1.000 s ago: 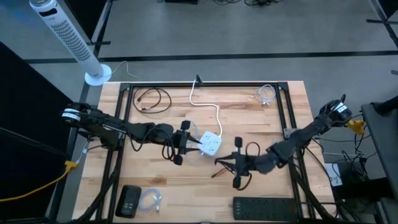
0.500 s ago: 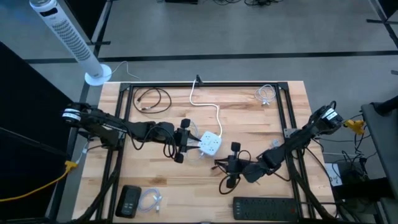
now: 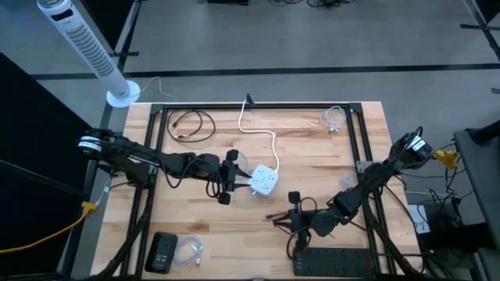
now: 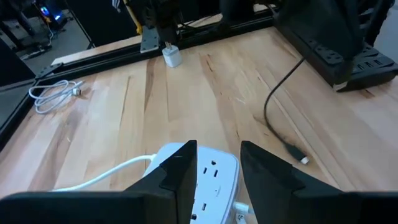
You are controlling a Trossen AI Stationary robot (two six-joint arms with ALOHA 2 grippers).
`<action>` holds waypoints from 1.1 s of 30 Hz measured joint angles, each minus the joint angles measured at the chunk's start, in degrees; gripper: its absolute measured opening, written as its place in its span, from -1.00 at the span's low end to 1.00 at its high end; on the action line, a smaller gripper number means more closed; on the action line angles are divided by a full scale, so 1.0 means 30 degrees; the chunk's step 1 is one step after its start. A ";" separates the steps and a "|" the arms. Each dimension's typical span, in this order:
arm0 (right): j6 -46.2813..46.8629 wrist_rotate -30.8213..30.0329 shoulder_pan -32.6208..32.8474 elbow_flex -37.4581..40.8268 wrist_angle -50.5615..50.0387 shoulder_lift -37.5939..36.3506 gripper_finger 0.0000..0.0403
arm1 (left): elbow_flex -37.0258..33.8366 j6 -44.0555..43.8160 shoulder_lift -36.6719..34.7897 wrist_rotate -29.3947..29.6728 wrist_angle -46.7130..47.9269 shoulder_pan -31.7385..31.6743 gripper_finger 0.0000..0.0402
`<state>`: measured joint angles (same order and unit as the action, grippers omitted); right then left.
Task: Plug in charger cables
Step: Insert the black charger cable into the black outlet
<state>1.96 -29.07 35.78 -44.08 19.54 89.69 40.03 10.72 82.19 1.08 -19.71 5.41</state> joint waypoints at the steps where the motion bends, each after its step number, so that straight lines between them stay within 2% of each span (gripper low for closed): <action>1: 0.0000 0.0485 0.0005 -0.0005 -0.0125 0.0000 -1.00 | 0.0000 -0.0183 0.0000 0.0000 0.0007 0.0000 -0.43; 9: 0.0052 0.4272 -0.0385 0.0260 -0.2624 -0.1128 -1.00 | 0.0000 -0.1045 0.0000 -0.0022 0.0175 0.0000 -0.47; 13: -0.0277 0.7656 -0.0971 0.0619 -0.3163 -0.2027 -1.00 | -0.0007 -0.1271 0.0000 -0.0032 0.0292 -0.0002 -0.47; 20: -0.2692 1.3947 -0.2447 0.1514 -0.2846 -0.2725 -1.00 | -0.0015 -0.1928 0.0000 -0.0038 -0.0034 0.0000 -0.43; 25: -0.4515 1.6928 -0.3543 0.2286 -0.2350 -0.2754 -1.00 | -0.0015 -0.1946 0.0000 -0.0037 -0.1235 -0.0002 -0.46; 29: -0.5869 1.8578 -0.4397 0.2717 -0.2451 -0.2754 -1.00 | -0.0015 -0.1404 0.0000 -0.0022 -0.2316 -0.0070 -0.48; 33: -0.7082 2.1436 -0.5856 0.3213 -0.2558 -0.2754 -1.00 | -0.0015 -0.0710 0.0000 -0.0022 -0.3932 -0.0353 -0.47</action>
<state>-19.29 35.24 18.21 -34.44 11.87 81.43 39.99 8.59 82.19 1.02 -31.50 4.35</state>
